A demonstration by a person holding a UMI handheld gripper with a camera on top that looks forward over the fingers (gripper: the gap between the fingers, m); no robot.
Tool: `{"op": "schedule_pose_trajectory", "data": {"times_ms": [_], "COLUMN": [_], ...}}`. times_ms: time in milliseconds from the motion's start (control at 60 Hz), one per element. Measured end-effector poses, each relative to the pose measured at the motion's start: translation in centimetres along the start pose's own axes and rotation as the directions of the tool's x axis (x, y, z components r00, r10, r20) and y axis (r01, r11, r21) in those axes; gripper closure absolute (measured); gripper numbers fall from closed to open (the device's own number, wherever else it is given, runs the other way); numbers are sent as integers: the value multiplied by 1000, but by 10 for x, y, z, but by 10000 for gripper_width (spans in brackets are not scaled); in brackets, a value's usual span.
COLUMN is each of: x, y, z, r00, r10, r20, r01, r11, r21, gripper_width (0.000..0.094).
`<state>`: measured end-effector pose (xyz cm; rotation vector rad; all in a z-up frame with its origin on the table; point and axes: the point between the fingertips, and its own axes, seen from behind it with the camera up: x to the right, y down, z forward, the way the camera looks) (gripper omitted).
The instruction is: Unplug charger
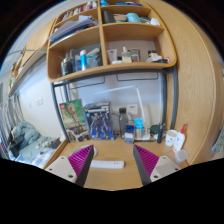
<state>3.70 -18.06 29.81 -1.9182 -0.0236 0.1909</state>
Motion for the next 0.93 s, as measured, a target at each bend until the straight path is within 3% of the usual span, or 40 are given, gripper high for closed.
{"op": "schedule_pose_trajectory", "data": {"times_ms": [317, 933], "x": [-50, -48], "y": [71, 85], "z": [-40, -58], "r00": [997, 996], "r10": [-56, -88], "r20": [45, 8], "r01": [59, 89], "r11": [996, 993], "r21": [-70, -76], "gripper_width": [143, 138]}}
